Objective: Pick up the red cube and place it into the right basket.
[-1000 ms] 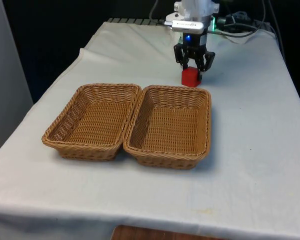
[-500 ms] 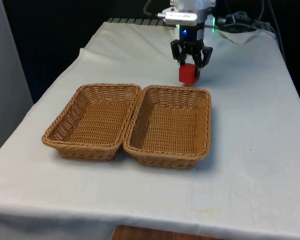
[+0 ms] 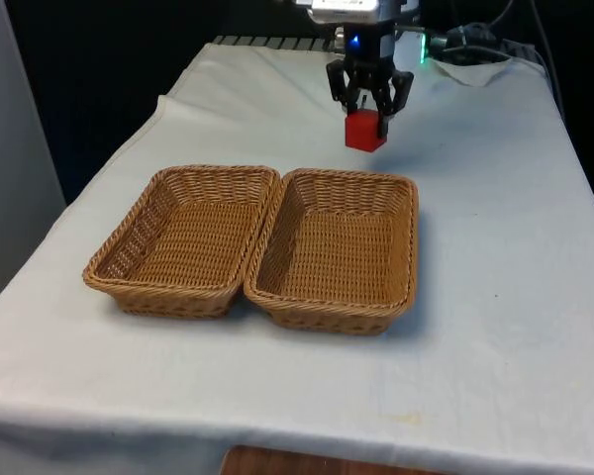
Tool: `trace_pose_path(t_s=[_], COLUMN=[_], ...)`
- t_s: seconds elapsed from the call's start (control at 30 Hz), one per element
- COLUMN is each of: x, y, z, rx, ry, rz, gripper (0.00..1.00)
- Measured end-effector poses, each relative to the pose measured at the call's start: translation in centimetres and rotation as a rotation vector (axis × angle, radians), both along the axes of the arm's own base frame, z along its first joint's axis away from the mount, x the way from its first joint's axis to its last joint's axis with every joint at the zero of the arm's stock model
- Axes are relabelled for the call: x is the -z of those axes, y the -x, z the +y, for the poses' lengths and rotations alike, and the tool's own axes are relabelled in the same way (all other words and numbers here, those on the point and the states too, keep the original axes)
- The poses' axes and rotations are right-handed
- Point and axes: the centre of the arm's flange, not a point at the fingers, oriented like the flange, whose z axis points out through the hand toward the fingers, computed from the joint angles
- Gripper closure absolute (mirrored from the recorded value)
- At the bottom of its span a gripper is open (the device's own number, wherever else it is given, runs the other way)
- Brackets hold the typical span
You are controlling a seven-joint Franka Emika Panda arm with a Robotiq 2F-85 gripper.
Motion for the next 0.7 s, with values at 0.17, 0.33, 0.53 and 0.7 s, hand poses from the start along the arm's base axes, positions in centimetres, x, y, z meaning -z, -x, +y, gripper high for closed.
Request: trace_pose_path(t_s=[0.17, 0.33, 0.53, 0.7], x=[-0.8, -1.5, -2.5, -3.3], y=[-1.0, -1.8, -2.9, -3.8], z=[-0.7, -1.4, -2.5, -3.6], rx=[-0.018, -0.036, -0.052, -0.062], ry=[0.000, 0.002, 0.008, 0.017], rz=[0.004, 0.010, 0.019, 0.027], gripper=[0.97, 0.97, 0.97, 0.97])
